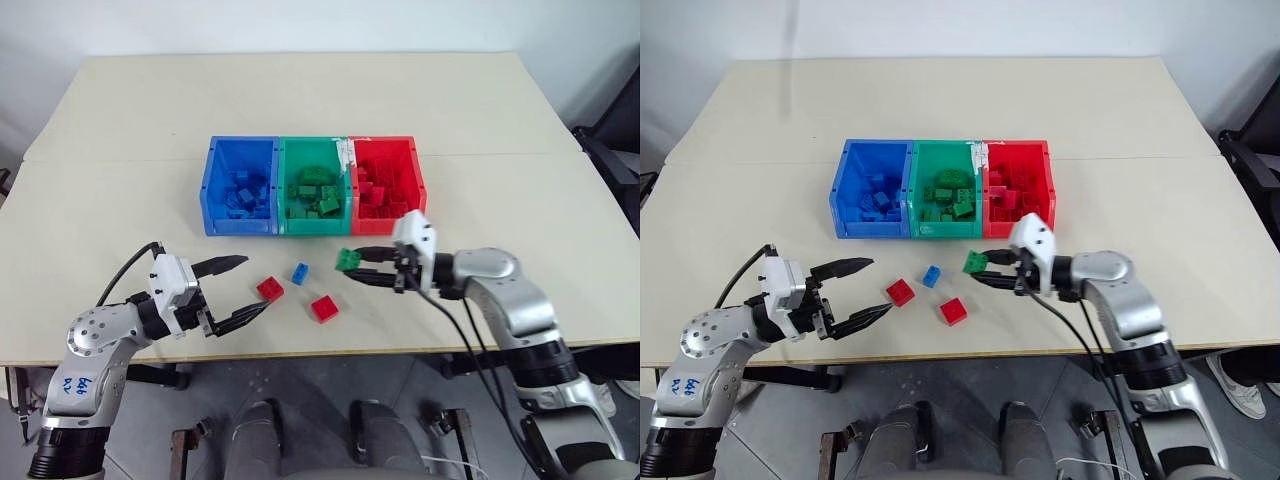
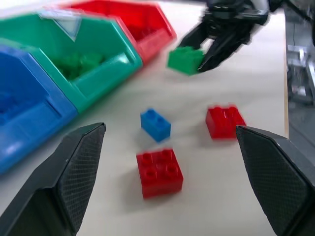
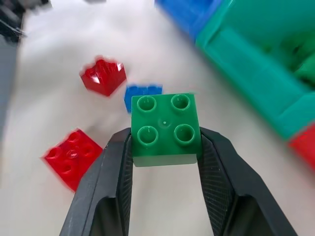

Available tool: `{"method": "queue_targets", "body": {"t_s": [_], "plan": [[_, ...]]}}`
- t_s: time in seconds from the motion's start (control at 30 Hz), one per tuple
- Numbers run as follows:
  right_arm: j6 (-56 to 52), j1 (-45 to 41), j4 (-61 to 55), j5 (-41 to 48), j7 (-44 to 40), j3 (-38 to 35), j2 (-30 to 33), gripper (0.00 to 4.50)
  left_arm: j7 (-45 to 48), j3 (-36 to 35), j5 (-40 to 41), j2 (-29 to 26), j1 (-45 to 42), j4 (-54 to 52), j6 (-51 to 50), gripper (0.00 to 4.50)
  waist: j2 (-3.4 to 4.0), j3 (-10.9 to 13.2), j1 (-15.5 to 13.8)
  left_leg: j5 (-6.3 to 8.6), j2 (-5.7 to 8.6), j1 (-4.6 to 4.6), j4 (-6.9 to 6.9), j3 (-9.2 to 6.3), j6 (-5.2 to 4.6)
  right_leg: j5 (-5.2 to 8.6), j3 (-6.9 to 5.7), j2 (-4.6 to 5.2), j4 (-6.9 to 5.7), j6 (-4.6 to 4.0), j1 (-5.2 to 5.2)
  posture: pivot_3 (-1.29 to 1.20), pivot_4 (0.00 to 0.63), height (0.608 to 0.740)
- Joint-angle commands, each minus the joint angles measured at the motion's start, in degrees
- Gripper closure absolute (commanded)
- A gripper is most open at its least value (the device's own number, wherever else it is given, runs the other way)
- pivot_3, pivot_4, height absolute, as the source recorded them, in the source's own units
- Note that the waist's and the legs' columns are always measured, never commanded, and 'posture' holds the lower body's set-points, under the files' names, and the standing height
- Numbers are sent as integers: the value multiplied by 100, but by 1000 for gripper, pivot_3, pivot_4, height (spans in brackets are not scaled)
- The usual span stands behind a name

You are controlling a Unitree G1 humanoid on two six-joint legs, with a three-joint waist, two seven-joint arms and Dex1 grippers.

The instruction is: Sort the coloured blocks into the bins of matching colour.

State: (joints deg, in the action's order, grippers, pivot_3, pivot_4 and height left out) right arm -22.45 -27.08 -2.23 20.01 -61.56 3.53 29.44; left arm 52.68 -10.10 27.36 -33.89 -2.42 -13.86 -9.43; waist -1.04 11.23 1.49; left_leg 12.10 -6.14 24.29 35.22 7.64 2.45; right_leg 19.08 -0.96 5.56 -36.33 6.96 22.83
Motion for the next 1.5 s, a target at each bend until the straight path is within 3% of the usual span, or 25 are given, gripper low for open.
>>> {"method": "queue_targets", "body": {"t_s": [0.03,0.27,0.6,0.8,0.9,1.07,1.17,1.27,1.5], "plan": [[33,-143,-360,436,212,-540,2,3036,-280,-143,208,154,-147,-137,-79,0,0,0,21,0,0,-1,0,0,0,0,0,0,-1,0,0,0,150,740],[-263,-1409,171,153,1162,-277,-574,3036,-714,-376,257,384,-108,-85,-154,0,0,0,138,-1,-9,-5,-3,2,7,0,2,-7,-20,0,14,0,150,740],[381,-3175,2712,-797,1712,346,-1591,3036,-1012,-535,196,454,277,-251,-50,0,-3,-2,168,0,-10,11,-3,31,6,0,5,2,-35,0,52,0,150,740],[591,-3267,2955,-887,1544,341,-1715,1017,-1013,-564,177,462,442,-277,67,0,-6,-4,170,2,-16,16,-2,52,11,0,3,3,-51,0,74,0,150,740],[662,-2905,2579,-799,1209,204,-1313,36,-792,-495,245,327,479,-251,-7,0,-8,-5,158,3,-21,16,-2,63,12,0,3,3,-51,0,80,0,150,740],[801,-1811,1502,-429,331,-61,-410,36,-311,-282,177,91,283,-91,41,0,-13,-8,58,17,-22,16,2,72,14,0,1,5,-35,0,78,0,150,740],[797,-949,582,230,-336,-485,106,36,-24,-88,73,-50,-9,127,103,0,-13,-8,15,18,-25,15,2,79,16,0,1,4,-26,0,79,0,150,740],[802,-190,-23,530,-499,-872,512,36,250,200,6,-89,-311,318,129,0,-14,-9,13,21,-29,11,2,80,21,0,-1,-1,-23,0,76,0,150,740],[1801,1540,75,476,-1237,-1665,1440,36,829,793,-164,-43,-1032,768,283,0,-19,-11,-21,24,-31,1,17,88,27,0,1,-2,-17,0,64,0,150,740]]}}
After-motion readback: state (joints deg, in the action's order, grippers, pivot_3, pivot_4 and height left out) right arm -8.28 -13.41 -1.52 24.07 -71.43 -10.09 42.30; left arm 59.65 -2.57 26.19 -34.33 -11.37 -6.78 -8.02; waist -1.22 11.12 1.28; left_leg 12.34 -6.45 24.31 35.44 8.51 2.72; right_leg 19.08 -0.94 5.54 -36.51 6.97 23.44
